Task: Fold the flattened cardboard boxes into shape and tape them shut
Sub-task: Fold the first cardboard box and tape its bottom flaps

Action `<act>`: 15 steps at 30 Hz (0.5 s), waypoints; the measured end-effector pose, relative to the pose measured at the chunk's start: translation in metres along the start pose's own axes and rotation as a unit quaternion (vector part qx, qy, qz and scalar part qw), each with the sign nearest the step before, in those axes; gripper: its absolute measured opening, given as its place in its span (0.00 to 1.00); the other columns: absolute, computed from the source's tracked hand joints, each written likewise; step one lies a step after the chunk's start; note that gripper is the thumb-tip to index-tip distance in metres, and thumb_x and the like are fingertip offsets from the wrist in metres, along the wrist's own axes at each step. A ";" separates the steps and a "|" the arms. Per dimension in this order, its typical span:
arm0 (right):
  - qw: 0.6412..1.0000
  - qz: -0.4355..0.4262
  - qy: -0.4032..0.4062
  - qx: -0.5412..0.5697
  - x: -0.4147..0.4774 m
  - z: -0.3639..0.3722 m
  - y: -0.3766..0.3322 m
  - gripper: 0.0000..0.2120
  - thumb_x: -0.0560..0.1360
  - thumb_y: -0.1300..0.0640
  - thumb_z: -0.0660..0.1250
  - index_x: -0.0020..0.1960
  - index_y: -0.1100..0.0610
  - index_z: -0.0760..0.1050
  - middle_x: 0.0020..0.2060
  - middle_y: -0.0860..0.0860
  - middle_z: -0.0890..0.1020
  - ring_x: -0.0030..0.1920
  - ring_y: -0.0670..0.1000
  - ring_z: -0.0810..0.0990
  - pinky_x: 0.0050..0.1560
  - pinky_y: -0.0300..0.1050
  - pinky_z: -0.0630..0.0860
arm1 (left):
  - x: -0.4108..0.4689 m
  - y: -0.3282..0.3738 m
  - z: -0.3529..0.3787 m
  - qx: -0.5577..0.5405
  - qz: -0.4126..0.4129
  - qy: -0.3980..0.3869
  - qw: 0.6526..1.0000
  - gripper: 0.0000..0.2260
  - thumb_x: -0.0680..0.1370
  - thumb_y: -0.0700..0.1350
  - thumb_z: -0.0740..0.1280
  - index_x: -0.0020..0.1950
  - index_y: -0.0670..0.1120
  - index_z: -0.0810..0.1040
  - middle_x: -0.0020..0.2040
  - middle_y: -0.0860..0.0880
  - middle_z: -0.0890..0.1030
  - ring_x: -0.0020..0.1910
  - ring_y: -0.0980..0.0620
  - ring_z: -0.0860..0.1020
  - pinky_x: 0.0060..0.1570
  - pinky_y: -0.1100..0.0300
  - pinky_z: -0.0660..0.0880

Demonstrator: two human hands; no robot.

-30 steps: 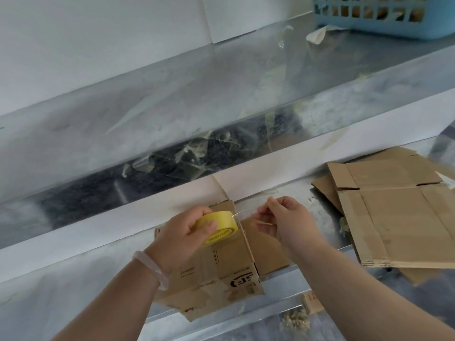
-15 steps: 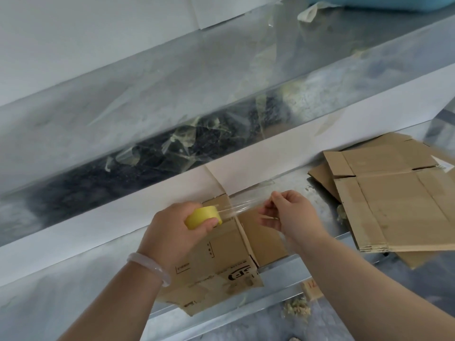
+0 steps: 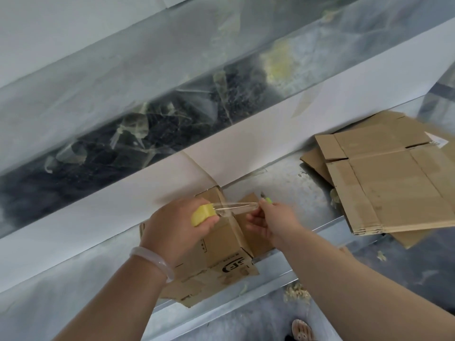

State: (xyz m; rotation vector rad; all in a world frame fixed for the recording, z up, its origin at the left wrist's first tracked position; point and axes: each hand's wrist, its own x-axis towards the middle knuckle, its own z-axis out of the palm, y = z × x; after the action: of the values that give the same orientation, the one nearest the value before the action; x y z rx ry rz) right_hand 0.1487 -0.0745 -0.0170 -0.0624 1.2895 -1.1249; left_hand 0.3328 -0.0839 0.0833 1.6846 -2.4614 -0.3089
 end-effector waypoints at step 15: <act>0.846 -0.168 0.036 -0.505 0.015 0.018 0.035 0.12 0.82 0.49 0.58 0.51 0.58 0.71 0.41 0.53 0.77 0.42 0.54 0.74 0.41 0.45 0.68 | 0.004 -0.007 0.007 -0.015 -0.027 -0.011 0.999 0.17 0.73 0.62 0.67 0.59 0.59 0.78 0.47 0.61 0.76 0.46 0.58 0.74 0.43 0.61 0.68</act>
State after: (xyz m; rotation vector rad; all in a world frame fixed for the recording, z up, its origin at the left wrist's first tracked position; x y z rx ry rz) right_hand 0.1821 -0.0762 -0.0428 -1.0761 1.8668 -0.6054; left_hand 0.3359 -0.0891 0.0748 1.7458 -2.4172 -0.3703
